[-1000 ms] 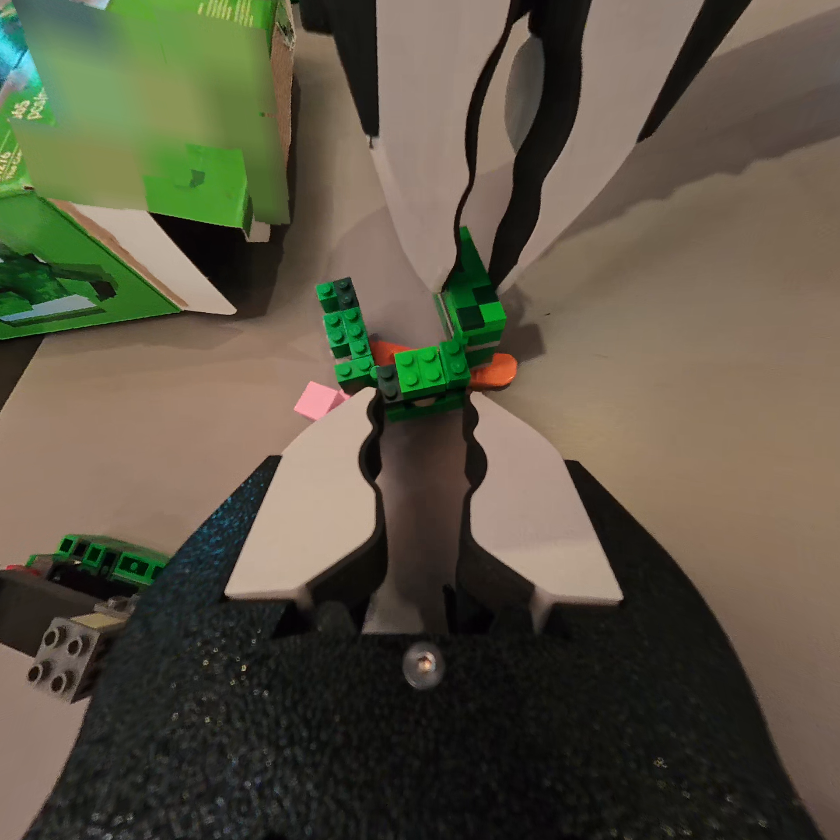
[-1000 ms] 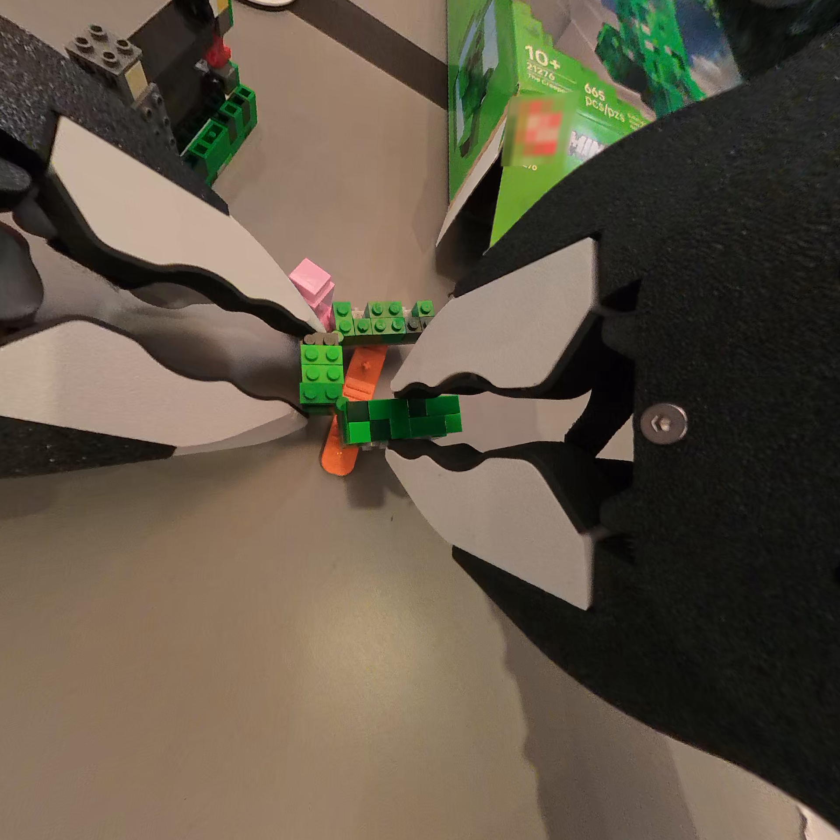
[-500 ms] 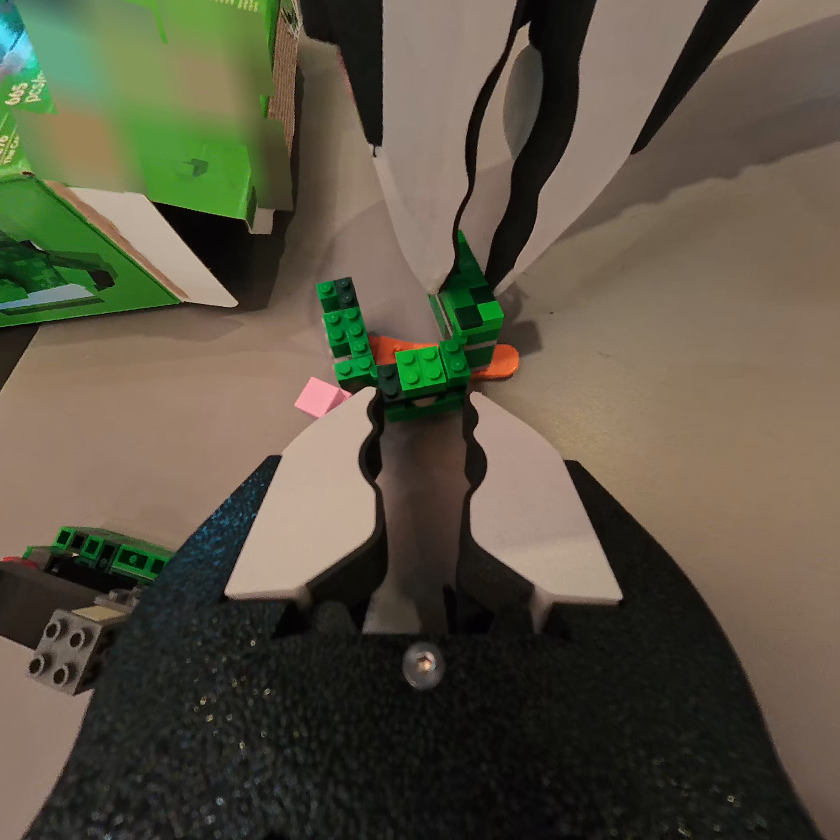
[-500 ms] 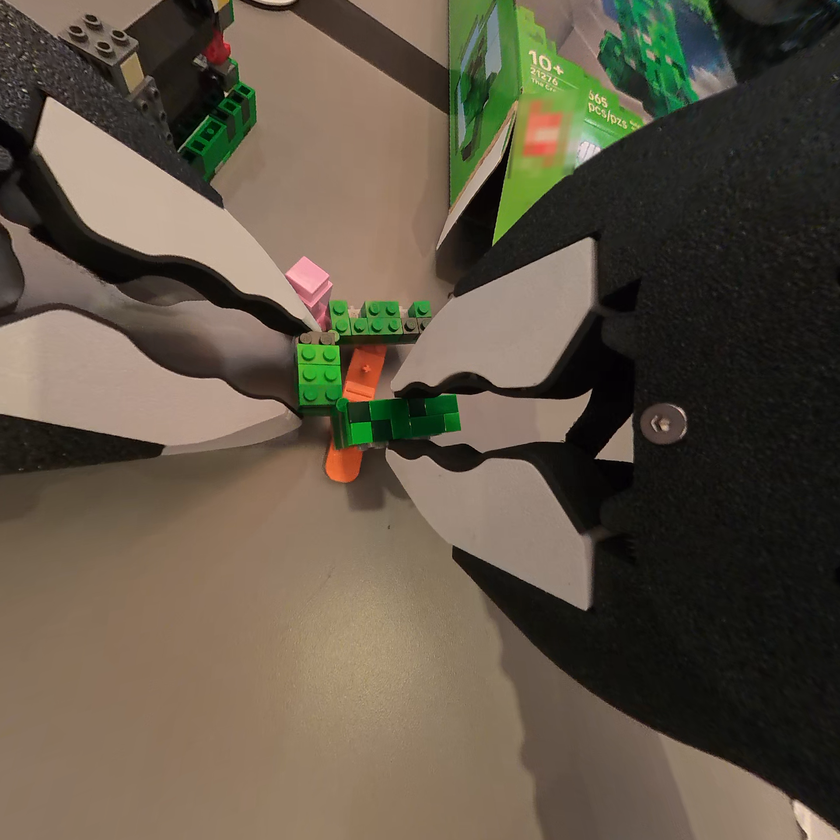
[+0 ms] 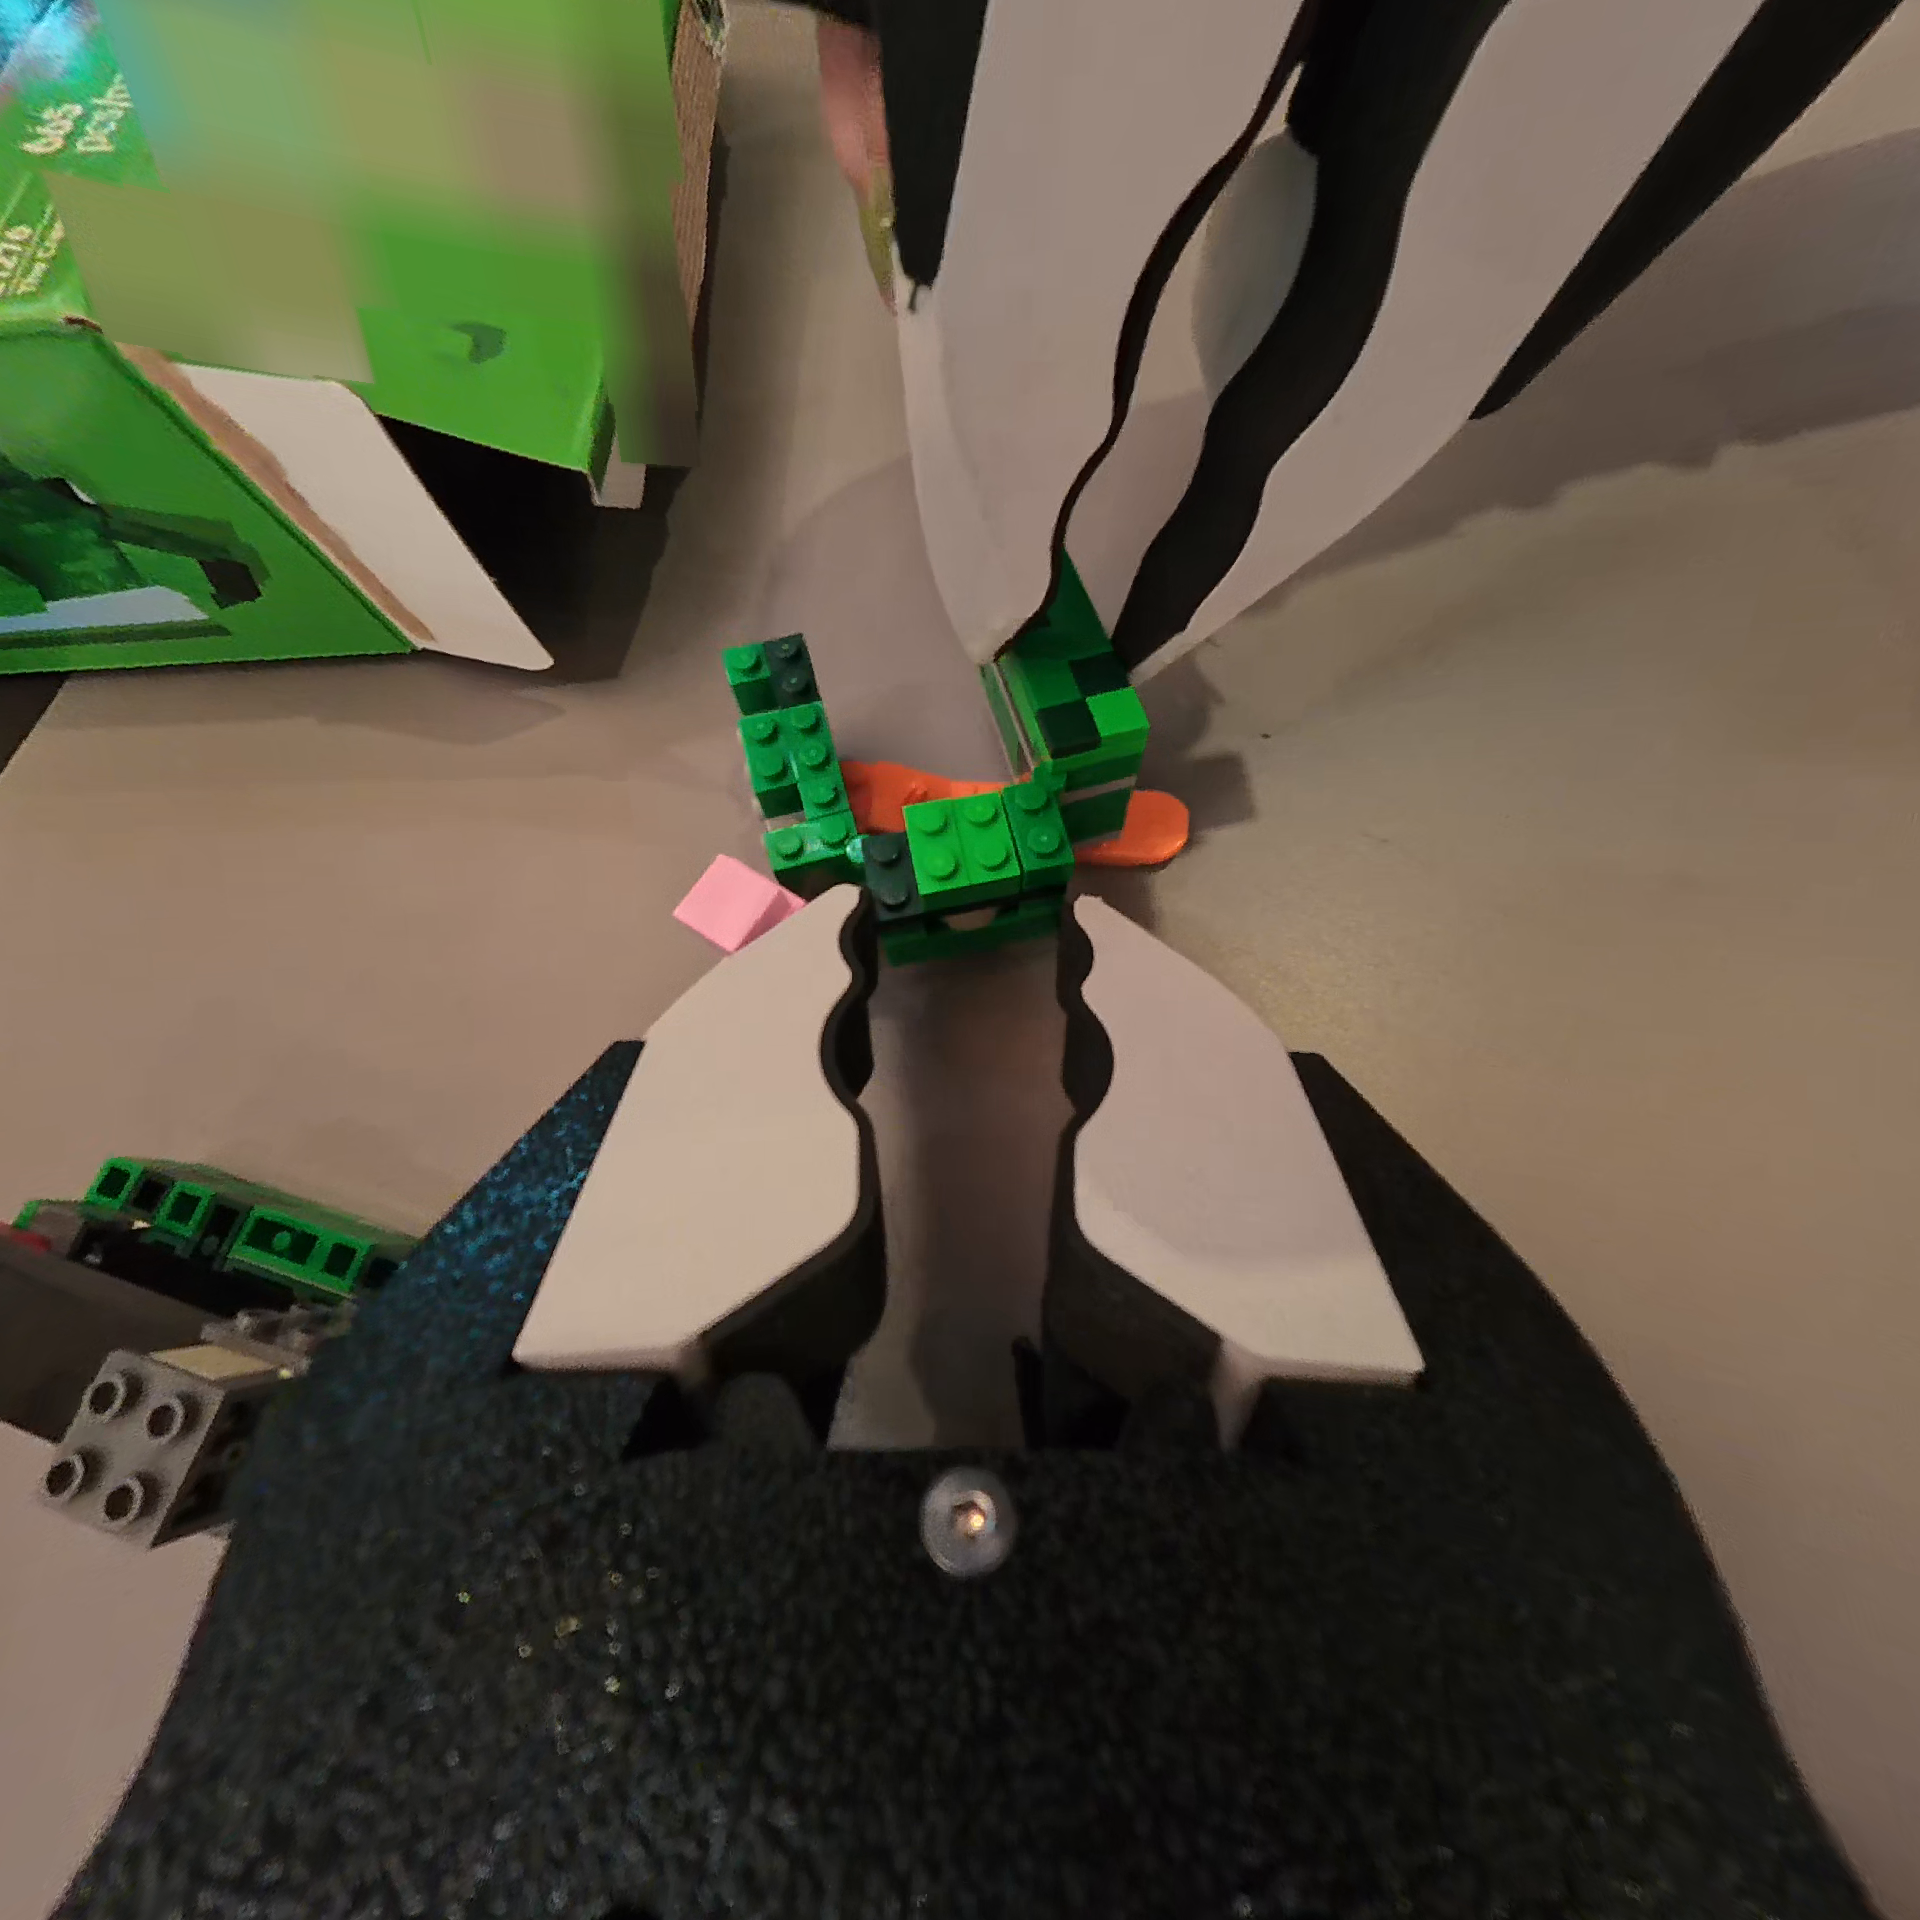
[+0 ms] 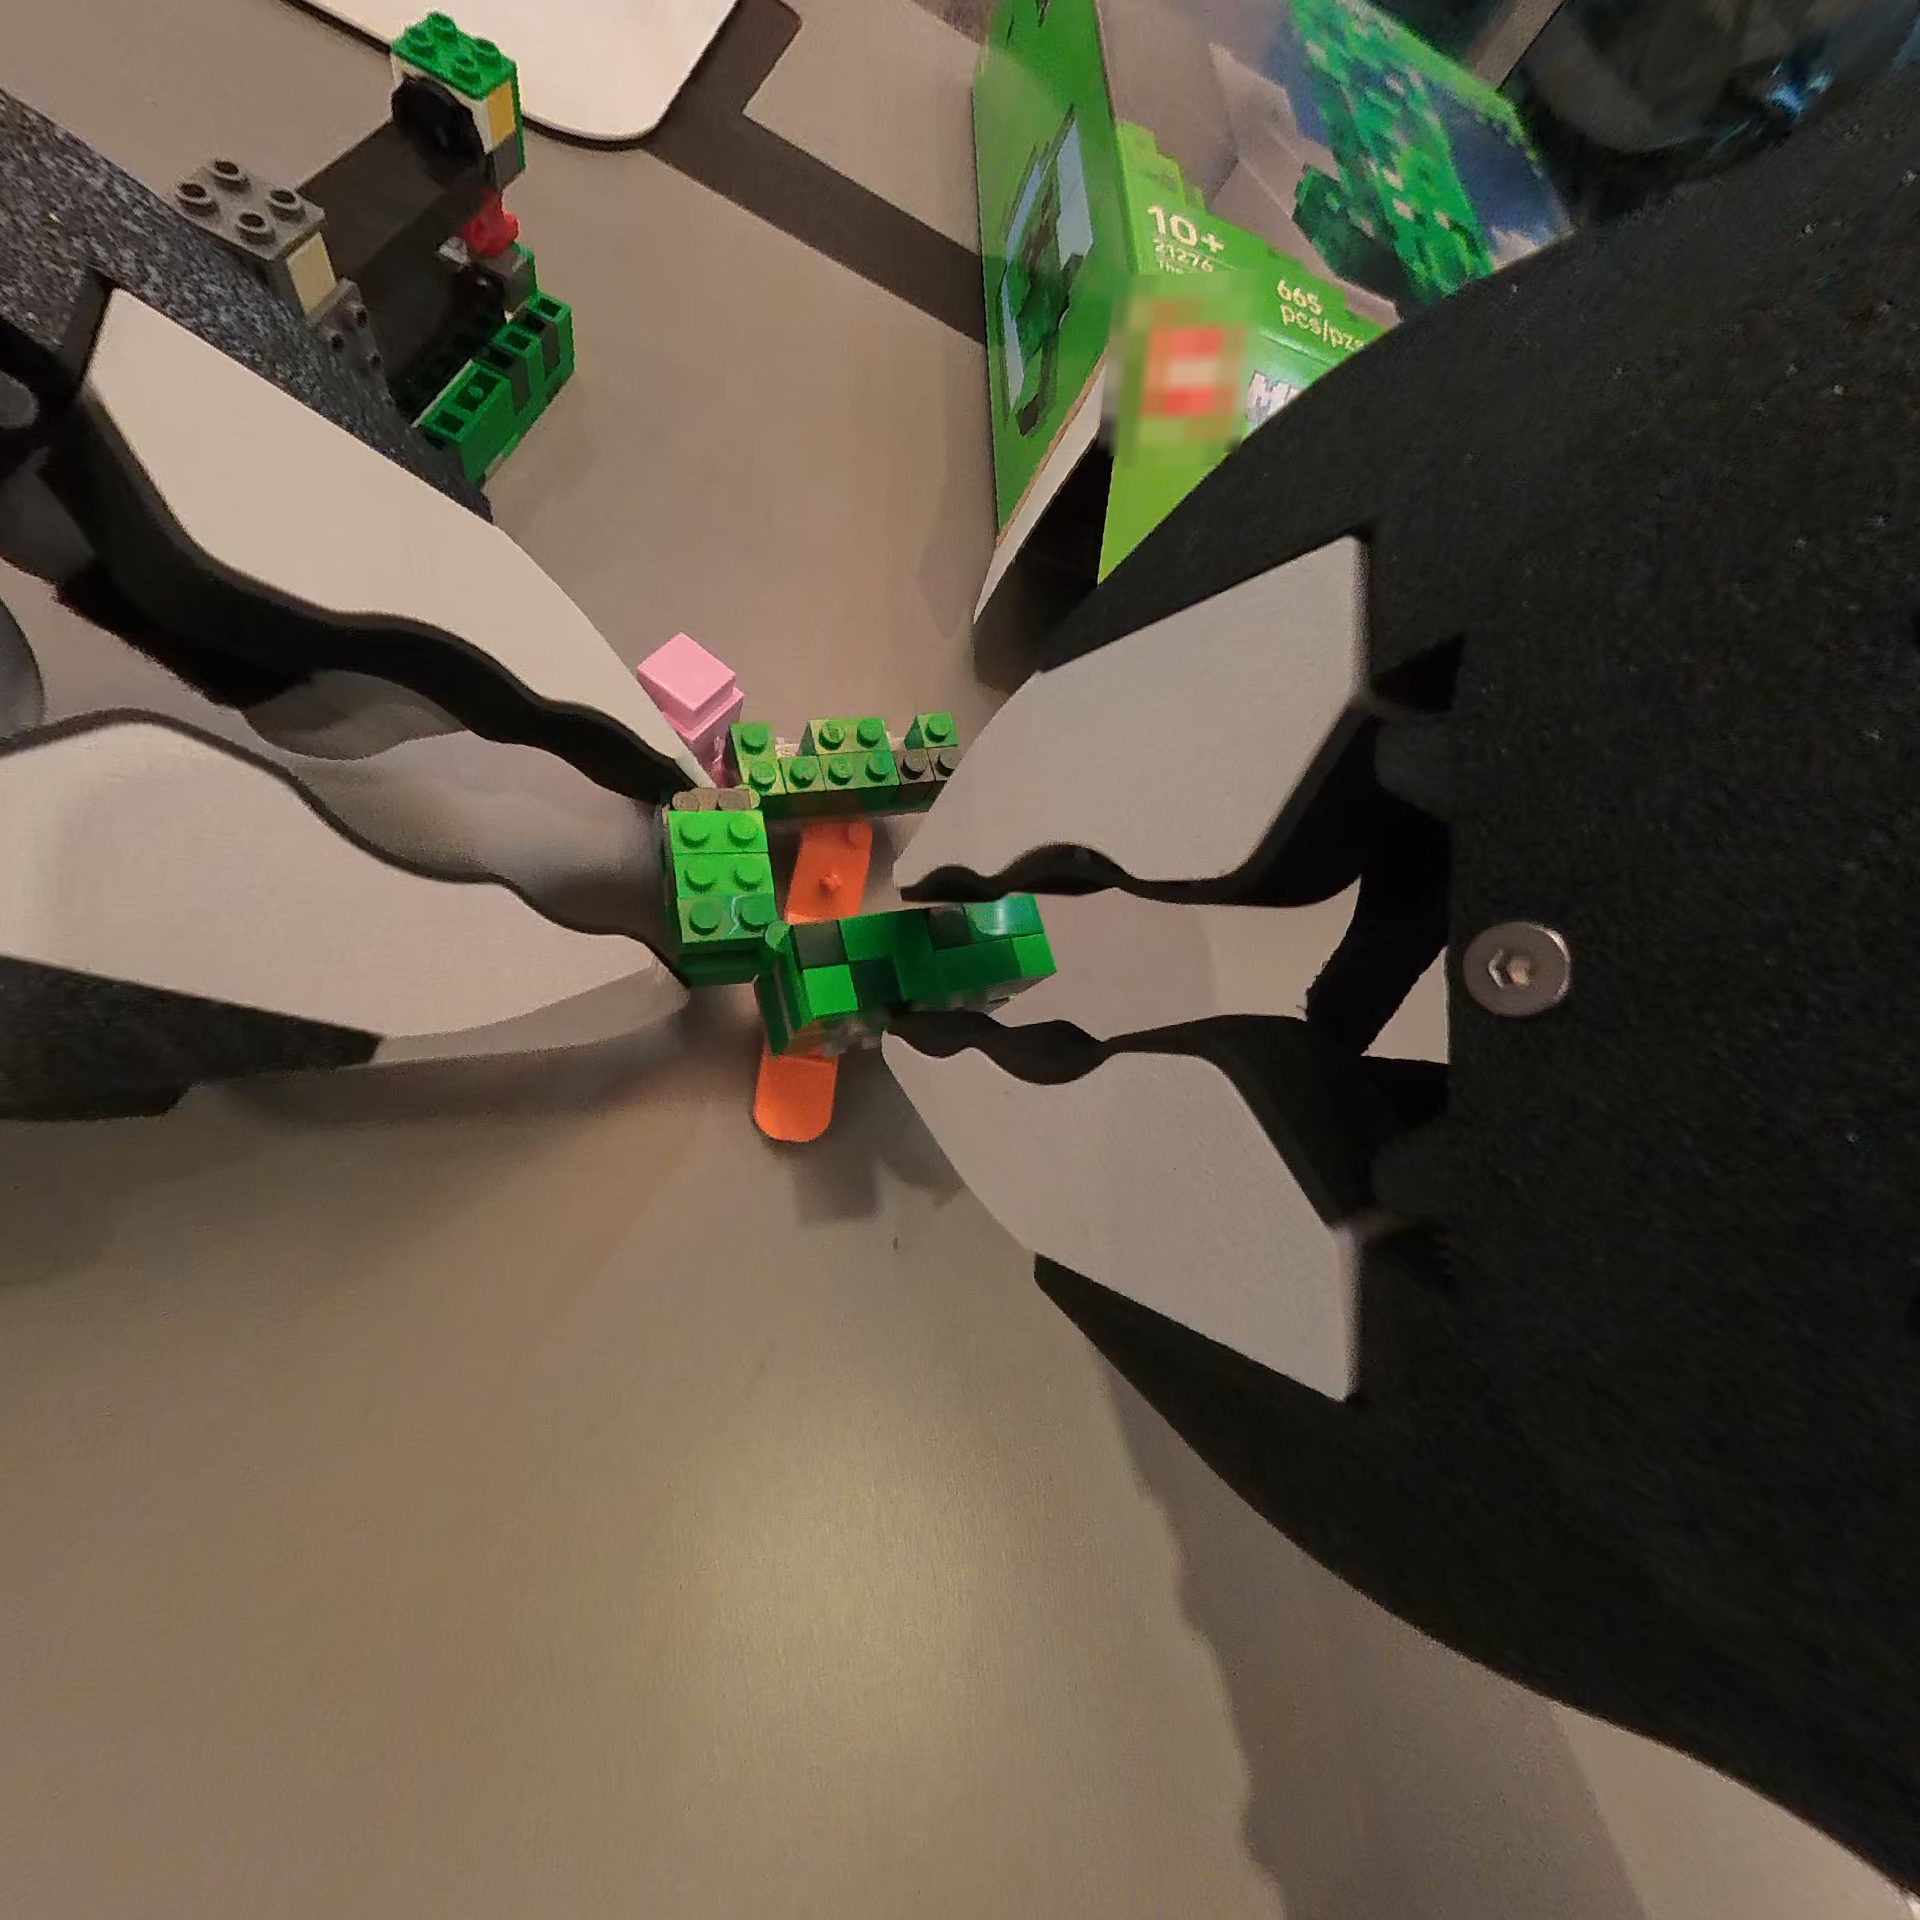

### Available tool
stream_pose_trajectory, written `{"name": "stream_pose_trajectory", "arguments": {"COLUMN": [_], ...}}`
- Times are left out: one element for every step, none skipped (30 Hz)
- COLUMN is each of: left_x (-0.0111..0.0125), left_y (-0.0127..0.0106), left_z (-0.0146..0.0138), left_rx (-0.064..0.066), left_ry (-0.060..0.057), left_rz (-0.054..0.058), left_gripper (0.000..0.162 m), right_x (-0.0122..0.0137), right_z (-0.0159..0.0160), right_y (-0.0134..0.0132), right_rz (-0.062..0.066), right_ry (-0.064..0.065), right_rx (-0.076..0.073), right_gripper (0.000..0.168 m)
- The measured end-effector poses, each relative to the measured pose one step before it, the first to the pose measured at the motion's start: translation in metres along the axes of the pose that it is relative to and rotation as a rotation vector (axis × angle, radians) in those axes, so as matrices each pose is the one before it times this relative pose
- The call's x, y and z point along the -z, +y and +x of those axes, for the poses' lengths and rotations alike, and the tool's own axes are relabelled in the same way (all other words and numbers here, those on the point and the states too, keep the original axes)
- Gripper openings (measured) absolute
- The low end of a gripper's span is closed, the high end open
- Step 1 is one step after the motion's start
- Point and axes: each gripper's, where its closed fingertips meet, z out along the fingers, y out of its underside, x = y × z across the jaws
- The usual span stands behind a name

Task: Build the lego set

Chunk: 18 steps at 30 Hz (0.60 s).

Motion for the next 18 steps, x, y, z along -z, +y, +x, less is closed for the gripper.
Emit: {"name": "stream_pose_trajectory", "arguments": {"left_x": [0.00011,0.00020,0.00002,0.00009,0.00004,0.00010,0.00021,0.00011,0.00015,0.00002,0.00007,0.00016,0.00008,0.00004,-0.00001,0.00008,0.00014,0.00014], "left_y": [0.00013,-0.00005,-0.00007,-0.00007,-0.00013,-0.00003,-0.00018,-0.00005,0.00011,-0.00005,-0.00010,-0.00014,0.00008,-0.00031,-0.00028,-0.00018,-0.00033,-0.00031], "left_z": [-0.00020,-0.00032,0.00007,-0.00005,-0.00013,-0.00033,0.00004,-0.00003,-0.00001,0.00009,-0.00006,0.00001,-0.00008,-0.00002,-0.00012,0.00009,-0.00017,-0.00018], "left_rx": [0.0028,0.0035,0.0039,0.0044,0.0049,0.0075,0.0077,0.0037,0.0018,0.0041,0.0047,0.0019,0.0044,0.0069,0.0065,0.0080,0.0093,0.0118], "left_ry": [-0.0005,-0.0009,0.0007,0.0006,0.0004,-0.0001,0.0030,0.0030,0.0012,0.0010,0.0010,0.0000,0.0003,0.0017,0.0021,0.0037,0.0027,0.0028], "left_rz": [-0.0002,-0.0001,-0.0002,0.0007,0.0011,0.0005,0.0020,0.0022,0.0019,0.0011,0.0007,0.0002,-0.0001,0.0014,0.0021,0.0017,0.0024,0.0019], "left_gripper": [0.033,0.033,0.033,0.033,0.033,0.033,0.033,0.033,0.033,0.033,0.033,0.033,0.033,0.033,0.033,0.033,0.033,0.033], "right_x": [0.00006,0.00034,0.00050,0.00080,0.00115,0.00137,0.00127,0.00087,0.00048,0.00072,0.00128,0.00190,0.00200,0.00152,0.00020,-0.00106,-0.00166,-0.00169], "right_z": [0.00081,0.00074,0.00042,0.00050,0.00019,-0.00006,-0.00030,-0.00070,0.00063,0.00101,0.00121,0.00215,0.00236,0.00105,-0.00033,-0.00213,-0.00329,-0.00229], "right_y": [-0.00010,0.00005,-0.00007,0.00020,-0.00003,-0.00062,-0.00124,-0.00103,-0.00015,0.00038,-0.00006,-0.00116,-0.00227,-0.00233,-0.00184,-0.00095,0.00008,0.00021], "right_rz": [0.0020,0.0024,0.0031,0.0028,0.0067,0.0136,0.0204,0.0198,0.0134,0.0089,0.0108,0.0163,0.0221,0.0202,0.0131,0.0059,-0.0036,-0.0068], "right_ry": [0.0131,0.0136,0.0117,0.0143,0.0149,0.0154,0.0167,0.0161,0.0270,0.0318,0.0343,0.0416,0.0485,0.0467,0.0467,0.0444,0.0462,0.0574], "right_rx": [0.0017,0.0012,-0.0009,-0.0045,-0.0068,-0.0070,-0.0056,-0.0038,0.0000,0.0034,0.0017,-0.0027,-0.0033,-0.0019,0.0056,0.0177,0.0289,0.0446], "right_gripper": [0.020,0.022,0.024,0.027,0.030,0.031,0.031,0.030,0.030,0.031,0.033,0.035,0.040,0.044,0.049,0.054,0.055,0.057]}}
